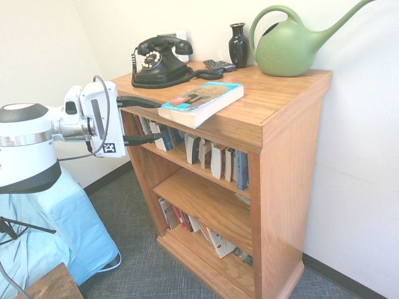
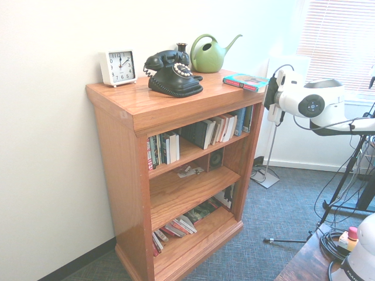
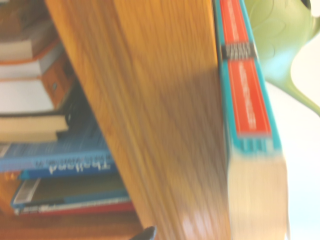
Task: Organize the shelf
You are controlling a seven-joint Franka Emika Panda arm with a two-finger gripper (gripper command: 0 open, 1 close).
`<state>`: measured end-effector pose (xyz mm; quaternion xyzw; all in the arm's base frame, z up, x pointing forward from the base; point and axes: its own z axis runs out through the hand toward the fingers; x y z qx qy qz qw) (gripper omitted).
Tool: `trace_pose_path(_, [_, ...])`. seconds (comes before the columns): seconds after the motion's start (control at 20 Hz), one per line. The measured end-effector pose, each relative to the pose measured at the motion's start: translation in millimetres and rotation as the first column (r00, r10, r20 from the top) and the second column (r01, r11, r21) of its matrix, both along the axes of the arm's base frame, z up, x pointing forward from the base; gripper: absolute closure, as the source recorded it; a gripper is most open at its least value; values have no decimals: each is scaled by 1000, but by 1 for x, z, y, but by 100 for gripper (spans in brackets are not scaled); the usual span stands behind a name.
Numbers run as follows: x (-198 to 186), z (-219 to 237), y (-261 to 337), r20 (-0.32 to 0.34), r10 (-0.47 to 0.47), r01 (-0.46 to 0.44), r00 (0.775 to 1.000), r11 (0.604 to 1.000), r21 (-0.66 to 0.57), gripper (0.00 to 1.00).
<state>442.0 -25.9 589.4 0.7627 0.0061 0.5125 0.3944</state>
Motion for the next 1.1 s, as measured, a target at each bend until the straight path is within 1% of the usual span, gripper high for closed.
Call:
trace_pose_path(0.3, [52, 4, -3, 3, -34, 34, 999, 999, 1, 0])
trace_pose_path(0.6, [83, 5, -14, 2, -63, 63, 998, 998, 19, 0])
trace_pose_path(0.65, [86, 4, -15, 1, -66, 66, 998, 998, 20, 100])
trace_pose_path(1.1, [90, 2, -29, -6, -94, 94, 996, 995, 24, 100])
